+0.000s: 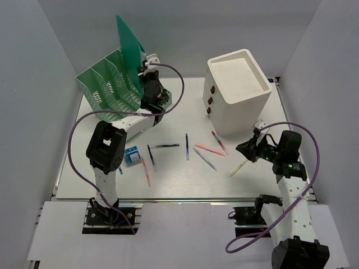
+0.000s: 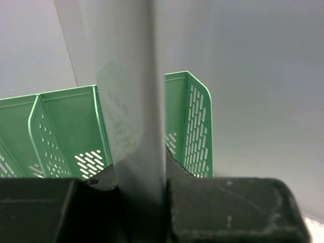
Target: Organize the desk
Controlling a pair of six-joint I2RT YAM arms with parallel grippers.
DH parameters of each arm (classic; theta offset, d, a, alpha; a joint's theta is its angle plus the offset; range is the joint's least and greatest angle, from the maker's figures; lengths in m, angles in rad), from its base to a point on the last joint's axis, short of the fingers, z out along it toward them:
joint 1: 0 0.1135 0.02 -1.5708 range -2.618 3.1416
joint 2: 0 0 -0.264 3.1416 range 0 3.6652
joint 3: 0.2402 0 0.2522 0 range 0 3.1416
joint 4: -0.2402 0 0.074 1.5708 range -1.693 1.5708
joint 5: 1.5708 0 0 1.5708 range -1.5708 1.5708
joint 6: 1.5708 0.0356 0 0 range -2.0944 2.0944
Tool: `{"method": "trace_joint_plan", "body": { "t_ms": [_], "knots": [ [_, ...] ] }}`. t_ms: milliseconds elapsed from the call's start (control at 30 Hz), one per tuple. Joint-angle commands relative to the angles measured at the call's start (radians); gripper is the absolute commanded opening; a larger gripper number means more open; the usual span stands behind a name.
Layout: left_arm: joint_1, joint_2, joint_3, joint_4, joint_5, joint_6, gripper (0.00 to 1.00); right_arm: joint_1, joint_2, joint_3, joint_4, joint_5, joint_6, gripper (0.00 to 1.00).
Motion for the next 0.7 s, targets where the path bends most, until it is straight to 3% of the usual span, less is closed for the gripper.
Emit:
{"method": "trace_joint_plan", "body": {
  "t_ms": [0, 667],
  "knots": [
    [-0.011, -0.001, -0.018, 0.156, 0.012, 0.048, 0.0, 0.003, 0.001, 0.018, -0.01, -0.023, -0.021, 0.2],
    [-0.011, 0.065, -0.142, 0.407, -0.005, 0.127, 0.0, 0.002, 0.01, 0.015, -0.015, -0.028, -0.026, 0.2]
  ]
}}
